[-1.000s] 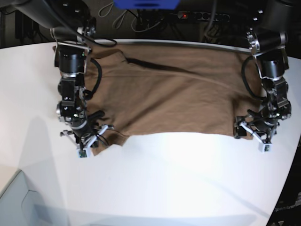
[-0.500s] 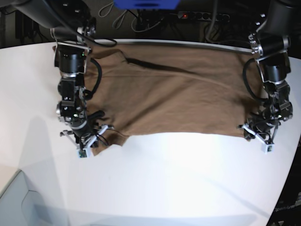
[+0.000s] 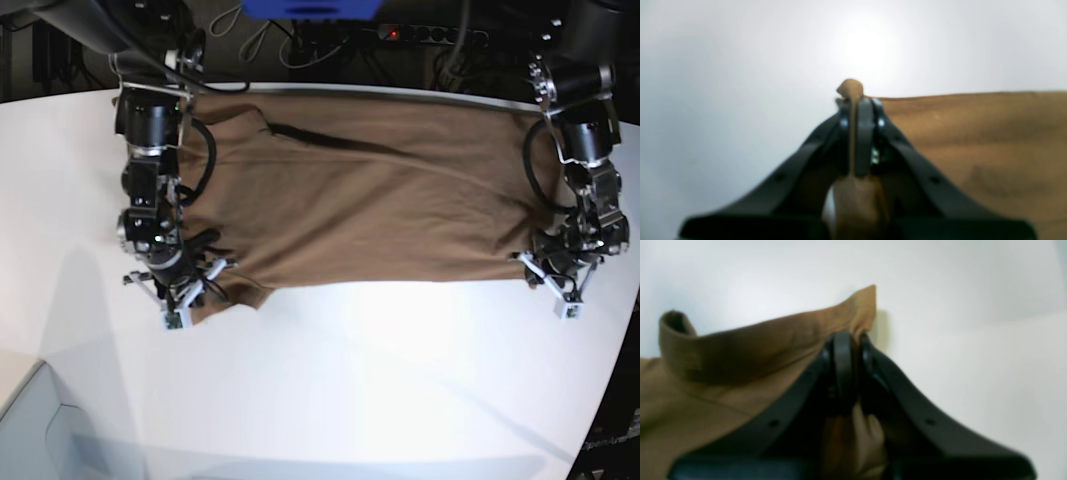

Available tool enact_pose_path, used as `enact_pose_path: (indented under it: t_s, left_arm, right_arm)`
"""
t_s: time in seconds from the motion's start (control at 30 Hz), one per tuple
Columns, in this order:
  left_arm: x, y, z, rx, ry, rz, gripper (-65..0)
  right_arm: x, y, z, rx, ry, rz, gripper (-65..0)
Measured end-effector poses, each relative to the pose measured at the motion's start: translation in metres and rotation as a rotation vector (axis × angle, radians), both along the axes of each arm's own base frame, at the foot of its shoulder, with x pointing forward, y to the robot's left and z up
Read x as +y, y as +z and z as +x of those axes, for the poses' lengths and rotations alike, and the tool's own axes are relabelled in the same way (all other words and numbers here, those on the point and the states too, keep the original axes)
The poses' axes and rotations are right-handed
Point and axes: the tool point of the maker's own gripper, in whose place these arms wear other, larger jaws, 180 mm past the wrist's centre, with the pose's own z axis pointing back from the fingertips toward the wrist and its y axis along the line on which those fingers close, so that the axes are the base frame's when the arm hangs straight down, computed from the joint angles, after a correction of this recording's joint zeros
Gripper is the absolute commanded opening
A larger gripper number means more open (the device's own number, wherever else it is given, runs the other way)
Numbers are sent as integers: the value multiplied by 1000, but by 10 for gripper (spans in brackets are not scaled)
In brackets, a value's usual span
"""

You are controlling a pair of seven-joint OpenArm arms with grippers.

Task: Layout the t-shirt on the table in an organized manner, then fold the t-shirt properly
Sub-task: 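Fold the hem over toward the collar edge with both grippers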

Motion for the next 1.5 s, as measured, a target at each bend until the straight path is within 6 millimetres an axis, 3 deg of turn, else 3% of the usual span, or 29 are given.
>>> enact_pose_path:
  t_s: [0.2, 0.4, 0.63, 0.83, 0.93, 1.03, 1.23, 1.5]
  left_arm:
    - [0, 8, -13, -31, -16, 35, -647]
    - [25, 26, -21, -83, 63, 39, -647]
    - [17, 37, -37, -94, 78, 53, -647]
    - [-5, 65, -49, -195, 31, 66, -647]
    - [-8, 61, -68, -174, 18, 72, -647]
    - [-13, 72, -78, -213, -4, 72, -647]
    - [2, 81, -99, -236, 54, 57, -647]
    - [11, 68, -126, -186, 80, 54, -647]
  right_arm:
    - [-2, 7, -17, -18, -5, -32, -629]
    - [-6, 29, -35, -81, -20, -59, -627]
    - [-5, 49, -60, -137, -28, -82, -627]
    - [-2, 71, -85, -190, -39, -98, -627]
    - [0, 67, -103, -165, -36, -106, -627]
    - [-1, 63, -118, -150, -35, -108, -630]
    - [2, 41, -148, -76, -38, -98, -631]
    - [2, 26, -171, -21, -34, -99, -631]
